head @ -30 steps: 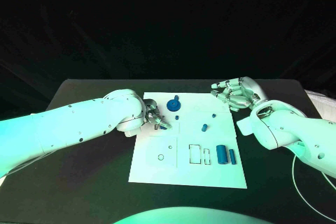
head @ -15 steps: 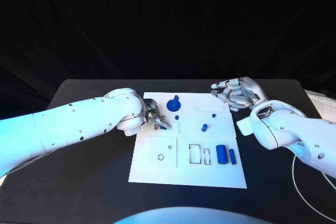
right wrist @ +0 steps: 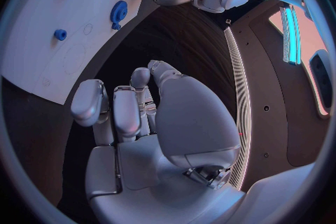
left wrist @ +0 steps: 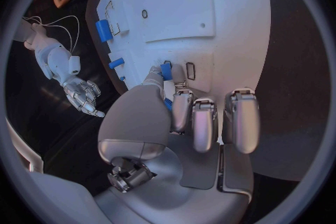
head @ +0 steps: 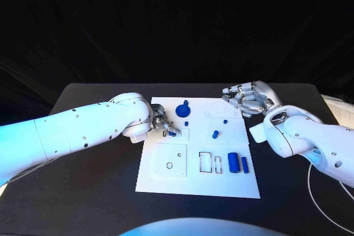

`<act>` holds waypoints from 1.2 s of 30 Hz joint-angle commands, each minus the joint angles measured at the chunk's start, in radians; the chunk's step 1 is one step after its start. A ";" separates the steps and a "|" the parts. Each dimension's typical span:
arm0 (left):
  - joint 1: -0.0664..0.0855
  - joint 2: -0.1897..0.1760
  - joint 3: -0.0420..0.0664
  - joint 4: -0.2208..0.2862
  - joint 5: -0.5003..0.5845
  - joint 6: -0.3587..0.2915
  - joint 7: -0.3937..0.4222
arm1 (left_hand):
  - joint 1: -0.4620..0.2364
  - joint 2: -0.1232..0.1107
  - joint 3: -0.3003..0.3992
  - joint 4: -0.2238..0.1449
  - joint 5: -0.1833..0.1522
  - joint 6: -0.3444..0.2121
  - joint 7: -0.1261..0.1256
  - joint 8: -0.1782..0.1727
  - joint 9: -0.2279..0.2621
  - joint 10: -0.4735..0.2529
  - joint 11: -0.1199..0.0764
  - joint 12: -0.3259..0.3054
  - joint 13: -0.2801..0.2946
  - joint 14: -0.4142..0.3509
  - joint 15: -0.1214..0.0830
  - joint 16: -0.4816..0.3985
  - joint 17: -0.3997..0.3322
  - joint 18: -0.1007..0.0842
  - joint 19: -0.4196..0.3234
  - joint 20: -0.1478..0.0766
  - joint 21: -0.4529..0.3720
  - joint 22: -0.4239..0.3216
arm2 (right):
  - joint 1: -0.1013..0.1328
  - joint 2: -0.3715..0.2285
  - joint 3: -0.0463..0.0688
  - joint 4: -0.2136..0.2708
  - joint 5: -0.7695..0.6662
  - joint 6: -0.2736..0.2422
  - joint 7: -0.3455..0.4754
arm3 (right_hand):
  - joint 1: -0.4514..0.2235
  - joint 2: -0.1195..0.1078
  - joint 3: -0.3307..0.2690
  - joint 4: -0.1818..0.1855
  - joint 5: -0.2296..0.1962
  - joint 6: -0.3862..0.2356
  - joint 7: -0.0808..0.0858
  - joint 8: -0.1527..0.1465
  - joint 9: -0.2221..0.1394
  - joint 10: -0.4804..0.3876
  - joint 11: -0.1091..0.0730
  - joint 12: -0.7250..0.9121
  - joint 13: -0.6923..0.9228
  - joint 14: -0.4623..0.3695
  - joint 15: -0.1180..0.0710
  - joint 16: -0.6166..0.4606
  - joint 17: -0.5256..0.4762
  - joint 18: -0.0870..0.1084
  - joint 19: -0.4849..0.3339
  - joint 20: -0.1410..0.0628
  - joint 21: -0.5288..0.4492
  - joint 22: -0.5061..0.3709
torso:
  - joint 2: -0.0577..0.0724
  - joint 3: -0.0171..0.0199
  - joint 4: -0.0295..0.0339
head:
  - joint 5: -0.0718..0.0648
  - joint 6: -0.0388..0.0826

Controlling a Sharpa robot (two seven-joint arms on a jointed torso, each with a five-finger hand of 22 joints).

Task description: Assemble the parts on the task board

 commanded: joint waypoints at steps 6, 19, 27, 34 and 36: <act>-0.003 0.000 -0.003 0.001 0.001 0.019 -0.011 | -0.015 -0.010 -0.014 -0.001 0.003 -0.002 0.011 -0.007 0.001 -0.002 0.006 0.003 -0.014 0.106 -0.004 0.003 0.264 -0.008 0.069 -0.007 -0.003 0.204 | -0.001 0.001 0.000 0.000 -0.007 0.012 0.001 | -0.001 -0.007 0.006 -0.003 0.004 -0.006 0.000 0.000 0.001 -0.009 0.000 -0.004 -0.001 0.015 0.007 -0.005 -0.001 0.011 -0.004 -0.001 -0.003 -0.001 | 0.001 -0.0003 0.0006 | -0.001 0.000; -0.003 -0.005 -0.003 0.007 0.001 0.018 -0.010 | -0.016 -0.021 -0.028 -0.004 0.003 -0.002 0.011 -0.009 0.005 -0.003 0.007 0.002 -0.016 0.106 -0.004 0.003 0.264 -0.008 0.069 -0.006 -0.004 0.203 | -0.001 0.003 -0.001 -0.003 -0.007 0.014 0.001 | -0.001 -0.007 0.006 -0.003 0.004 -0.006 0.000 0.000 0.001 -0.009 0.000 -0.004 -0.001 0.015 0.007 -0.005 -0.001 0.011 -0.004 -0.001 -0.003 -0.001 | 0.000 -0.0003 0.0006 | 0.000 -0.003; -0.003 -0.015 -0.003 0.021 0.001 0.006 -0.009 | -0.027 -0.027 -0.043 0.001 0.003 -0.002 0.012 -0.010 0.008 -0.003 0.008 0.001 -0.017 0.106 -0.003 0.003 0.264 -0.008 0.068 -0.005 -0.006 0.202 | -0.001 0.005 -0.003 -0.005 -0.007 0.015 0.001 | -0.001 -0.007 0.006 -0.003 0.004 -0.006 0.000 0.000 0.001 -0.009 0.000 -0.004 -0.001 0.015 0.007 -0.005 -0.001 0.011 -0.004 -0.001 -0.003 -0.001 | -0.001 0.0005 0.0010 | 0.002 -0.002; -0.003 -0.019 -0.003 0.026 0.002 -0.007 -0.008 | -0.036 -0.026 -0.054 0.007 0.003 -0.001 0.012 -0.011 0.011 -0.003 0.008 0.001 -0.016 0.106 -0.003 0.003 0.264 -0.008 0.068 -0.004 -0.005 0.203 | -0.002 0.006 -0.003 -0.006 -0.007 0.016 0.001 | -0.001 -0.007 0.006 -0.003 0.004 -0.006 0.000 0.000 0.001 -0.009 0.000 -0.004 -0.001 0.015 0.007 -0.005 -0.001 0.011 -0.004 -0.001 -0.003 -0.001 | 0.000 -0.0001 0.0003 | 0.003 0.000; -0.003 -0.019 -0.003 0.026 0.003 -0.009 -0.008 | -0.037 -0.027 -0.058 0.009 0.003 -0.001 0.012 -0.012 0.012 -0.003 0.008 0.001 -0.016 0.106 -0.003 0.003 0.264 -0.008 0.069 -0.004 -0.005 0.203 | -0.002 0.006 -0.003 -0.006 -0.007 0.016 0.001 | -0.001 -0.007 0.006 -0.003 0.004 -0.006 0.000 0.000 0.001 -0.009 0.000 -0.004 -0.001 0.015 0.007 -0.005 -0.001 0.011 -0.004 -0.001 -0.003 -0.001 | 0.000 -0.0004 0.0003 | 0.003 0.000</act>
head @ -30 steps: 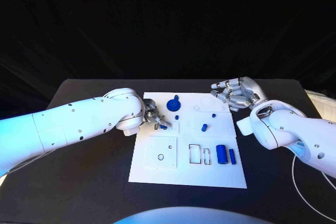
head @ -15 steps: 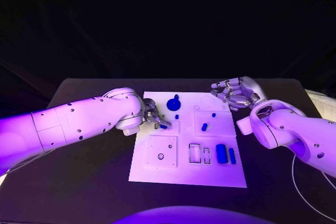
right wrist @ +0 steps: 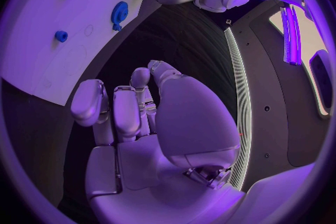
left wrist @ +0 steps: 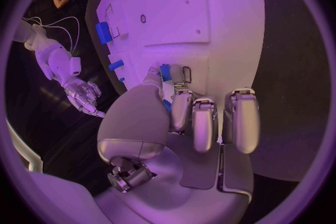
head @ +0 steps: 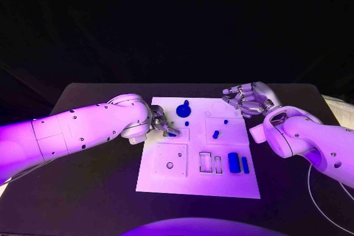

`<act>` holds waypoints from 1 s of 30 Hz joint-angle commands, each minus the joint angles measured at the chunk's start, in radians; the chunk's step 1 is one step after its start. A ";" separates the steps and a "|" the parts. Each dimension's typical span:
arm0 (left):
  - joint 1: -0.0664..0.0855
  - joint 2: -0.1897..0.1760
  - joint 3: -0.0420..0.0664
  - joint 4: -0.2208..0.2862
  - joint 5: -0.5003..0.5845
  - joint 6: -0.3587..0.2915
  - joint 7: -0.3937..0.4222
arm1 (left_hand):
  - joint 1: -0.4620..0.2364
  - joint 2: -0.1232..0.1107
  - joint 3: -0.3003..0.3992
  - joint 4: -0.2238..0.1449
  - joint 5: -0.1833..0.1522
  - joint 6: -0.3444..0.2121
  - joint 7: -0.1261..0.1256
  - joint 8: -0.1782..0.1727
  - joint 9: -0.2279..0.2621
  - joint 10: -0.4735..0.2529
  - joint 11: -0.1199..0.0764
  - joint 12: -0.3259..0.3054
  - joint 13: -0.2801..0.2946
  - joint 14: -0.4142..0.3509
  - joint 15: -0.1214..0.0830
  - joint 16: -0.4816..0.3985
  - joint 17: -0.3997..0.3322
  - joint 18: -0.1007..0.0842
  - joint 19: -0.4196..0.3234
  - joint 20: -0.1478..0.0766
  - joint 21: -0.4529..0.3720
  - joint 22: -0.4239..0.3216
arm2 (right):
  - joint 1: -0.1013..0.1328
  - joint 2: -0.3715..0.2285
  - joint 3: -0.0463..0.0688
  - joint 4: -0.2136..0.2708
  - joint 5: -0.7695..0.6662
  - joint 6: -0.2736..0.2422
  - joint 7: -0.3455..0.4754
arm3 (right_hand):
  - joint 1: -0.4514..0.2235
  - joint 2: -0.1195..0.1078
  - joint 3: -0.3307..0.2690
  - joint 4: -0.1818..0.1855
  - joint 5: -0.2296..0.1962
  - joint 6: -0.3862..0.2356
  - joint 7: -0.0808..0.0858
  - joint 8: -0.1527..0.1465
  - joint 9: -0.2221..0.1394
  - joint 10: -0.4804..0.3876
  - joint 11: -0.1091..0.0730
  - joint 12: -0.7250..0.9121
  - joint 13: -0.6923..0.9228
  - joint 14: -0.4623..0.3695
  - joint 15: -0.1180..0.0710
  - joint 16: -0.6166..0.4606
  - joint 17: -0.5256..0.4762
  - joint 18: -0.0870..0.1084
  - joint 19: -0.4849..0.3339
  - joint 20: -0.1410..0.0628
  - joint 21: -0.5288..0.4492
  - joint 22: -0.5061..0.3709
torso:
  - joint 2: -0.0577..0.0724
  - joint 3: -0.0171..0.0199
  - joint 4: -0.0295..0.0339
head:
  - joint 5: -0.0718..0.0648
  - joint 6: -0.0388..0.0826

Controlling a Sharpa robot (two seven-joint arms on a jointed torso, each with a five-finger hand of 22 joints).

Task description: Assemble the parts on the task board

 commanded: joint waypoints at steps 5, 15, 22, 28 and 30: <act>0.000 0.001 0.000 0.001 0.007 -0.012 -0.001 | -0.012 -0.005 -0.013 0.002 0.003 0.000 0.005 -0.004 0.003 0.000 0.005 0.002 0.001 0.105 -0.003 0.003 0.263 -0.008 0.069 -0.004 -0.005 0.204 | -0.001 0.002 -0.001 0.000 -0.007 0.014 0.002 | -0.001 -0.007 0.006 -0.003 0.004 -0.006 0.000 0.000 0.001 -0.009 -0.001 -0.004 -0.001 0.015 0.007 -0.005 -0.001 0.011 -0.004 -0.001 -0.003 -0.001 | 0.001 0.0003 -0.0007 | 0.002 0.000; 0.000 0.004 0.000 -0.001 0.012 -0.029 0.000 | -0.017 -0.003 -0.019 0.007 0.003 0.000 0.005 -0.005 0.004 0.000 0.005 0.002 0.001 0.105 -0.003 0.003 0.263 -0.007 0.069 -0.004 -0.006 0.203 | -0.002 0.002 -0.001 -0.001 -0.007 0.014 0.002 | -0.001 -0.007 0.006 -0.003 0.004 -0.006 0.000 0.000 0.001 -0.009 -0.001 -0.004 -0.001 0.015 0.007 -0.005 -0.001 0.011 -0.004 -0.001 -0.003 -0.001 | 0.001 0.0007 -0.0008 | 0.001 0.002; 0.000 0.005 0.000 -0.001 0.020 -0.040 0.001 | -0.030 -0.005 -0.039 0.018 0.003 0.001 0.005 -0.006 0.008 0.001 0.005 0.002 0.002 0.105 -0.003 0.003 0.263 -0.008 0.069 -0.004 -0.004 0.205 | -0.002 0.003 -0.001 -0.003 -0.007 0.014 0.002 | -0.001 -0.008 0.007 -0.004 0.004 -0.006 0.001 0.000 0.001 -0.011 0.000 -0.006 -0.004 0.014 0.008 -0.007 -0.003 0.011 -0.005 0.000 -0.005 -0.002 | 0.001 0.0006 -0.0005 | 0.002 0.002; 0.000 0.006 0.000 -0.001 0.024 -0.038 0.001 | -0.033 -0.007 -0.046 0.021 0.003 0.001 0.004 -0.007 0.010 0.001 0.004 0.004 0.003 0.105 -0.003 0.003 0.263 -0.008 0.070 -0.004 -0.003 0.205 | -0.004 0.004 -0.002 -0.004 -0.007 0.016 0.003 | -0.001 -0.008 0.007 -0.004 0.004 -0.006 0.001 0.000 0.001 -0.011 0.000 -0.005 -0.003 0.014 0.008 -0.007 -0.003 0.011 -0.005 0.000 -0.005 -0.002 | 0.000 0.0007 -0.0011 | 0.002 0.001; 0.000 0.005 0.000 -0.001 0.024 -0.037 0.001 | -0.033 -0.007 -0.046 0.021 0.003 0.001 0.004 -0.007 0.010 0.001 0.004 0.004 0.003 0.105 -0.003 0.003 0.263 -0.008 0.070 -0.004 -0.003 0.205 | -0.004 0.004 -0.002 -0.003 -0.007 0.016 0.005 | -0.001 -0.008 0.007 -0.004 0.004 -0.006 0.001 0.000 0.001 -0.011 0.000 -0.005 -0.003 0.014 0.008 -0.007 -0.003 0.011 -0.005 0.000 -0.005 -0.002 | 0.001 0.0006 -0.0009 | 0.002 0.002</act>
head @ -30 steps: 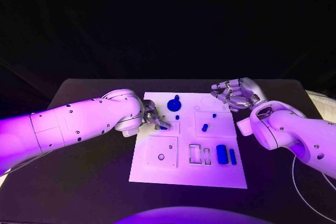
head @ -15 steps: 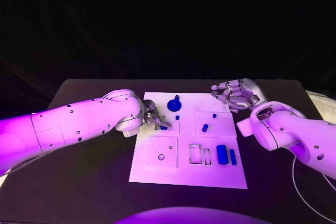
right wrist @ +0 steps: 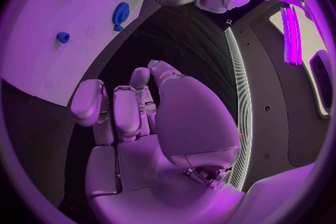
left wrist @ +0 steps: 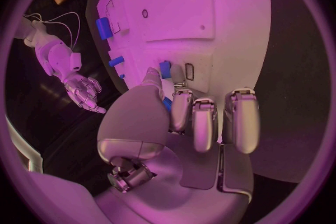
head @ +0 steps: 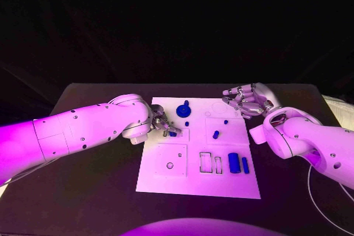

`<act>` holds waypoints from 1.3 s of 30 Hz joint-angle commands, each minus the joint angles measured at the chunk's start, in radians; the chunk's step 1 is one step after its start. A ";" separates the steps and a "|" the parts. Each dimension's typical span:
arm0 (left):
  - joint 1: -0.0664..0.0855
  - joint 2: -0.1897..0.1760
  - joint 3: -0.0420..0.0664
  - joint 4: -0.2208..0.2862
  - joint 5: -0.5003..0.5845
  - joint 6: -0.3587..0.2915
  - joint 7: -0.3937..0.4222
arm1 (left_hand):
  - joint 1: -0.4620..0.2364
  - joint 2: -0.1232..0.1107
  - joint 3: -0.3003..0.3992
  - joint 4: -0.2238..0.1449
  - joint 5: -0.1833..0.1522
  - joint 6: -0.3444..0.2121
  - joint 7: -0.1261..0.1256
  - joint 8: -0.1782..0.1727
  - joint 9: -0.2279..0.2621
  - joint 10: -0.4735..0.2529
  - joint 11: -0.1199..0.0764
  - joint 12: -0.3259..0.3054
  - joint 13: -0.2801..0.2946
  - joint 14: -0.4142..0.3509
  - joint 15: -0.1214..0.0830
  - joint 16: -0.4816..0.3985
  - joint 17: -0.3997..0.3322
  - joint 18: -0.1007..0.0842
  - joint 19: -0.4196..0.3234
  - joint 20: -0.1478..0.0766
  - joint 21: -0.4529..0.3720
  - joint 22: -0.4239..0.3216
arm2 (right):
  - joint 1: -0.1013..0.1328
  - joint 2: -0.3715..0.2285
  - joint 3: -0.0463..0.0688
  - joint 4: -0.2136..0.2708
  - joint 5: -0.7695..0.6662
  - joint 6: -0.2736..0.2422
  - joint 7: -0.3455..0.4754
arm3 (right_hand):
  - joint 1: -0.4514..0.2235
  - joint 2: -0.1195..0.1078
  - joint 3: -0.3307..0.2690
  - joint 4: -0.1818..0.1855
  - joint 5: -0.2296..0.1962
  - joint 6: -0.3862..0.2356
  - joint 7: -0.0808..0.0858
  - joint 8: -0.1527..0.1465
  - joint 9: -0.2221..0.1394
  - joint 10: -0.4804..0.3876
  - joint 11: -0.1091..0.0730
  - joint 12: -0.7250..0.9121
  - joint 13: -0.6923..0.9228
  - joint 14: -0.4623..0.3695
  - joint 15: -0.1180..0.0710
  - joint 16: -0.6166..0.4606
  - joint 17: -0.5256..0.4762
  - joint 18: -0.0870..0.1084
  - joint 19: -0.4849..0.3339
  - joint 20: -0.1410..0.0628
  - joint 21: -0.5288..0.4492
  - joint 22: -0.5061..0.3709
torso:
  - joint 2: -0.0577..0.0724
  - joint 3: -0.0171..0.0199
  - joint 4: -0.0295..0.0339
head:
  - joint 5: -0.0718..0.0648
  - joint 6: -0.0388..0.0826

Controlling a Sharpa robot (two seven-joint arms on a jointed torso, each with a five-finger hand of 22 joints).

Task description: Assemble the parts on the task board

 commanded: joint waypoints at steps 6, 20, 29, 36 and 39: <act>0.000 0.001 0.000 0.003 0.013 -0.006 0.002 | -0.010 0.001 -0.006 0.001 0.003 0.001 0.004 -0.007 0.001 0.002 0.004 0.004 0.002 0.105 -0.004 0.003 0.263 -0.008 0.070 -0.004 -0.003 0.206 | -0.002 0.000 0.000 -0.001 -0.007 0.016 0.005 | -0.002 -0.009 0.004 -0.001 0.004 -0.007 0.001 0.000 0.001 -0.004 0.000 -0.006 -0.001 0.014 0.008 -0.007 -0.001 0.011 -0.006 0.000 -0.006 -0.002 | 0.000 -0.0005 -0.0002 | 0.000 -0.001; 0.000 0.002 0.001 0.009 0.020 -0.030 0.005 | -0.010 0.001 -0.008 0.002 0.003 0.002 0.004 -0.007 0.002 0.003 0.004 0.008 0.005 0.105 -0.004 0.003 0.263 -0.009 0.072 -0.004 0.001 0.208 | -0.003 0.001 0.000 -0.004 -0.006 0.018 0.005 | -0.002 -0.009 0.004 -0.001 0.004 -0.007 0.001 0.000 0.001 -0.004 0.000 -0.006 -0.001 0.014 0.008 -0.007 -0.001 0.011 -0.006 0.000 -0.006 -0.002 | 0.000 -0.0007 0.0000 | -0.002 0.002; 0.001 -0.002 0.004 0.017 0.023 -0.035 0.006 | -0.010 0.002 -0.009 0.002 0.003 0.003 0.004 -0.007 0.002 0.003 0.004 0.008 0.005 0.105 -0.004 0.003 0.263 -0.009 0.071 -0.004 0.000 0.207 | -0.003 0.002 0.000 -0.007 -0.006 0.016 0.006 | -0.002 -0.009 0.004 -0.001 0.004 -0.007 0.001 0.000 0.001 -0.004 0.000 -0.006 -0.001 0.014 0.008 -0.007 -0.001 0.011 -0.006 0.000 -0.006 -0.002 | -0.001 0.0003 0.0006 | -0.001 0.003; 0.002 -0.002 0.005 0.018 0.023 -0.032 0.005 | -0.010 0.002 -0.009 0.002 0.003 0.003 0.004 -0.007 0.002 0.003 0.004 0.008 0.005 0.105 -0.004 0.003 0.263 -0.009 0.071 -0.004 0.000 0.207 | -0.004 0.003 0.000 -0.004 -0.005 0.003 0.017 | -0.004 -0.009 0.003 0.000 0.004 -0.007 0.001 0.000 0.001 -0.003 0.000 -0.003 0.001 0.014 0.008 -0.005 0.001 0.011 -0.006 0.000 -0.005 -0.001 | 0.000 -0.0006 0.0003 | 0.000 0.004; 0.002 -0.003 0.005 0.018 0.023 -0.030 0.005 | -0.010 0.002 -0.009 0.002 0.003 0.003 0.004 -0.007 0.002 0.003 0.004 0.008 0.005 0.105 -0.004 0.003 0.263 -0.009 0.071 -0.004 0.000 0.207 | -0.004 0.002 0.000 -0.004 -0.005 0.002 0.017 | -0.004 -0.009 0.003 0.000 0.004 -0.007 0.001 0.000 0.001 -0.003 0.000 -0.003 0.001 0.014 0.008 -0.005 0.001 0.011 -0.006 0.000 -0.005 -0.001 | 0.000 -0.0001 -0.0004 | 0.000 0.003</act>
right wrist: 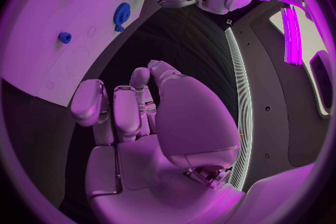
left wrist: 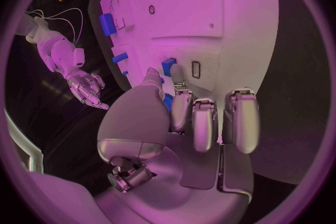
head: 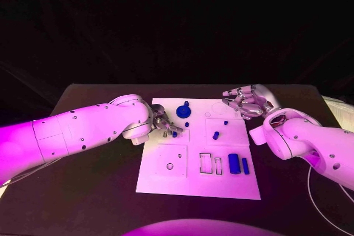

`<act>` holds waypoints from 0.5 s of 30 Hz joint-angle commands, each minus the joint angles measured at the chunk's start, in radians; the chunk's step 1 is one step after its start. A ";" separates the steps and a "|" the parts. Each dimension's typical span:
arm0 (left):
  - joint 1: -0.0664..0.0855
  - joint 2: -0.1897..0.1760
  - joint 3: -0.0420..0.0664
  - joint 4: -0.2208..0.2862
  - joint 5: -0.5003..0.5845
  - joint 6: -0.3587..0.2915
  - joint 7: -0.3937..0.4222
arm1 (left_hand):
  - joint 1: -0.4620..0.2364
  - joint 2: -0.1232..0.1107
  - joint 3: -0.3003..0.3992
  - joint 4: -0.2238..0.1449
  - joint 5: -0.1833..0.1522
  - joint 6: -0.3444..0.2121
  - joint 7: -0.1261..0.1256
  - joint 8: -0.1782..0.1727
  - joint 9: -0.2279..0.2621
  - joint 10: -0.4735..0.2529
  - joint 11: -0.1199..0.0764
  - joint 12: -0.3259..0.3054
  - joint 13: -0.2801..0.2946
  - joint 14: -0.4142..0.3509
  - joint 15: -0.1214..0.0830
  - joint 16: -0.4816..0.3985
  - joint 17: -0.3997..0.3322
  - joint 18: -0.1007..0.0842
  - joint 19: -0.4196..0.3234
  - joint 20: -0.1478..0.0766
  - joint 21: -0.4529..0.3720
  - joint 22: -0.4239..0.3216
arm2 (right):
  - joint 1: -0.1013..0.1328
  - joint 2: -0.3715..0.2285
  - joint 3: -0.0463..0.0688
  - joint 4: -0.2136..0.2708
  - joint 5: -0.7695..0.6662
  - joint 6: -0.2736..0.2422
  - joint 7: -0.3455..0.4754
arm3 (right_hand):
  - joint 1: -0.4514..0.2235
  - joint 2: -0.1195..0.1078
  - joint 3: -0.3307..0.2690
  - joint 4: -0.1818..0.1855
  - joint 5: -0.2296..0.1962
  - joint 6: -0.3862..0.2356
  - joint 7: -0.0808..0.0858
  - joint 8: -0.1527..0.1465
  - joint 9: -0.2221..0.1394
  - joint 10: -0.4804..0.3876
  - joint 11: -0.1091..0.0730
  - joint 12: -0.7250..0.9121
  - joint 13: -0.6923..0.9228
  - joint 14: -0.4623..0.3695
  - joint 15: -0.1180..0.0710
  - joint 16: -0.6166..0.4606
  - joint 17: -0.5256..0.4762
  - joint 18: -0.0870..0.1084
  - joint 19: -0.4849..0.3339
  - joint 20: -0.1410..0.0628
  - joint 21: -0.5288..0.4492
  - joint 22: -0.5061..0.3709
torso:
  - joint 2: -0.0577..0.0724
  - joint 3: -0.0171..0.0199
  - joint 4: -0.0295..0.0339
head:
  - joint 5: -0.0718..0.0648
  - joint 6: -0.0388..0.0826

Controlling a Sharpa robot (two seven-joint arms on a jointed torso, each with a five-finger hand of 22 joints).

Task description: Assemble the parts on the task board

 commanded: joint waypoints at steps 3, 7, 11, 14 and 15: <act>0.001 -0.001 0.001 0.002 0.007 0.001 0.004 | -0.010 0.002 -0.006 -0.001 0.003 0.003 0.004 -0.003 0.001 0.003 0.004 0.004 0.001 0.105 -0.004 0.003 0.263 -0.009 0.071 -0.004 0.000 0.207 | -0.001 0.000 0.000 0.001 -0.006 0.001 0.013 | -0.004 -0.009 0.003 0.000 0.004 -0.007 0.001 0.000 0.001 -0.004 -0.001 -0.003 0.001 0.014 0.008 -0.002 0.001 0.011 -0.006 0.000 -0.005 0.000 | 0.000 -0.0002 -0.0007 | 0.000 0.000; 0.001 -0.005 0.002 0.007 0.007 0.002 0.005 | -0.008 0.003 -0.007 -0.001 0.003 0.004 0.003 -0.003 0.002 0.003 0.004 0.004 0.001 0.105 -0.004 0.003 0.263 -0.009 0.071 -0.004 0.000 0.207 | -0.001 0.000 0.000 0.002 -0.006 0.002 0.013 | -0.004 -0.009 0.003 0.000 0.004 -0.007 0.001 0.000 0.001 -0.004 -0.001 -0.003 0.001 0.014 0.008 -0.002 0.001 0.011 -0.006 0.000 -0.005 0.000 | 0.001 -0.0007 -0.0005 | 0.000 -0.001; 0.001 -0.018 0.017 0.022 0.029 0.001 0.007 | 0.003 0.004 -0.012 -0.005 0.003 -0.002 0.005 -0.006 0.004 -0.005 0.004 -0.013 -0.016 0.105 -0.005 0.003 0.263 -0.006 0.067 -0.005 -0.011 0.200 | -0.001 0.000 0.000 0.001 -0.005 0.001 0.013 | -0.004 -0.009 0.003 0.000 0.004 -0.007 0.001 0.000 0.001 -0.004 -0.001 -0.003 0.001 0.014 0.008 -0.002 0.001 0.011 -0.006 0.000 -0.005 0.000 | 0.001 -0.0017 -0.0005 | -0.003 0.003; 0.012 -0.031 0.032 0.038 0.069 -0.006 0.010 | 0.028 0.005 -0.016 -0.017 0.005 -0.035 0.015 -0.023 0.003 -0.040 0.012 -0.073 -0.075 0.105 -0.003 0.003 0.263 0.005 0.049 -0.005 -0.055 0.172 | -0.002 0.000 0.000 -0.001 -0.006 0.000 0.012 | -0.004 -0.009 0.003 0.000 0.004 -0.007 0.001 0.000 0.001 -0.004 -0.001 -0.003 0.001 0.014 0.008 -0.002 0.001 0.011 -0.006 0.000 -0.005 0.000 | 0.000 -0.0017 0.0001 | -0.004 0.005; 0.019 -0.034 0.034 0.041 0.082 -0.004 0.010 | 0.034 0.005 -0.016 -0.020 0.007 -0.047 0.020 -0.030 0.002 -0.055 0.016 -0.097 -0.099 0.105 0.000 0.003 0.263 0.010 0.040 -0.003 -0.075 0.159 | -0.002 0.001 0.000 -0.001 -0.006 0.000 0.011 | -0.004 -0.009 0.003 0.000 0.004 -0.007 0.001 0.000 0.001 -0.004 -0.001 -0.003 0.001 0.014 0.008 -0.002 0.001 0.011 -0.006 0.000 -0.005 0.000 | 0.000 -0.0018 0.0000 | -0.003 0.006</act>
